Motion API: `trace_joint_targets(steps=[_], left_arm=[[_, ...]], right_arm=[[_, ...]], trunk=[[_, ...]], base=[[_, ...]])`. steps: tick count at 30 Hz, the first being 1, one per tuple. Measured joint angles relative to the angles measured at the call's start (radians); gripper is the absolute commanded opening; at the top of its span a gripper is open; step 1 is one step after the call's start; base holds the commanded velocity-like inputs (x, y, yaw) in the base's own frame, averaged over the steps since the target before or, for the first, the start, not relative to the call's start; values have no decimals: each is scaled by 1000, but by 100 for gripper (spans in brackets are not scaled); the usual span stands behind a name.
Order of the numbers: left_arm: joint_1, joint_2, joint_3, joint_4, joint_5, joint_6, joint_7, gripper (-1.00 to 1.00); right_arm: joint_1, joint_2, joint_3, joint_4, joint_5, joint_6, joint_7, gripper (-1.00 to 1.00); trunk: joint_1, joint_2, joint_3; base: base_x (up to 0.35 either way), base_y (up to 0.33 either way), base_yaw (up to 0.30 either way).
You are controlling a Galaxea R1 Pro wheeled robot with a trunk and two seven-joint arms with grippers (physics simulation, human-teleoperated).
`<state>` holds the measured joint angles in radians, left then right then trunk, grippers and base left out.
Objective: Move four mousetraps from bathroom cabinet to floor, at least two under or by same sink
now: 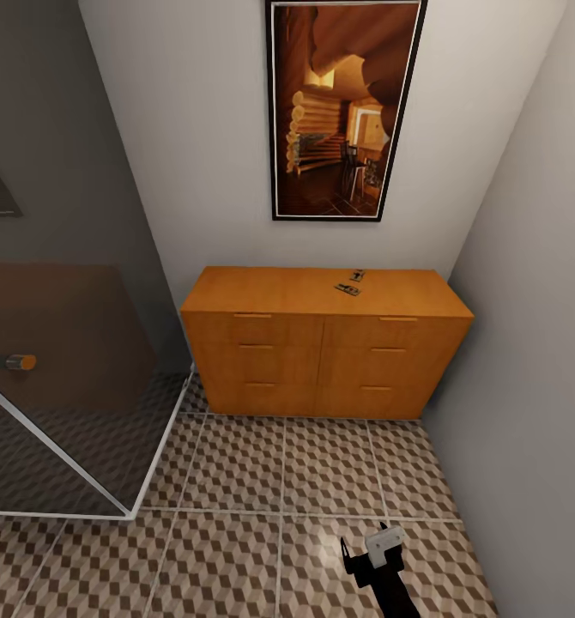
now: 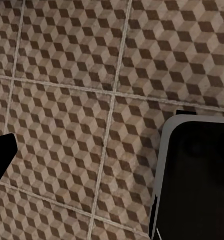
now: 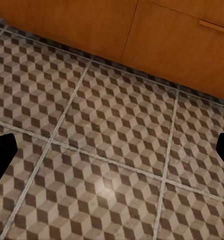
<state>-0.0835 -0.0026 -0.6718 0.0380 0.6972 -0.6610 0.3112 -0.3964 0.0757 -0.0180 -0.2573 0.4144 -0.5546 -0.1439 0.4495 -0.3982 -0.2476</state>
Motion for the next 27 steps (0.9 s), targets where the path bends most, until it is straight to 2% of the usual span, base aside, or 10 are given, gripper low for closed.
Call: trace_joint_targets(steps=[16, 27], left_arm=[[0, 0, 0, 0, 0, -2, -1, 100], [0, -11, 5, -4, 2, 0, -7, 100]], right_arm=[[0, 0, 0, 0, 0, 0, 0, 100], [0, 0, 0, 0, 0, 1, 0, 100]], trunk=[[0, 0, 0], [0, 0, 0]], base=[[0, 0, 0], [0, 0, 0]])
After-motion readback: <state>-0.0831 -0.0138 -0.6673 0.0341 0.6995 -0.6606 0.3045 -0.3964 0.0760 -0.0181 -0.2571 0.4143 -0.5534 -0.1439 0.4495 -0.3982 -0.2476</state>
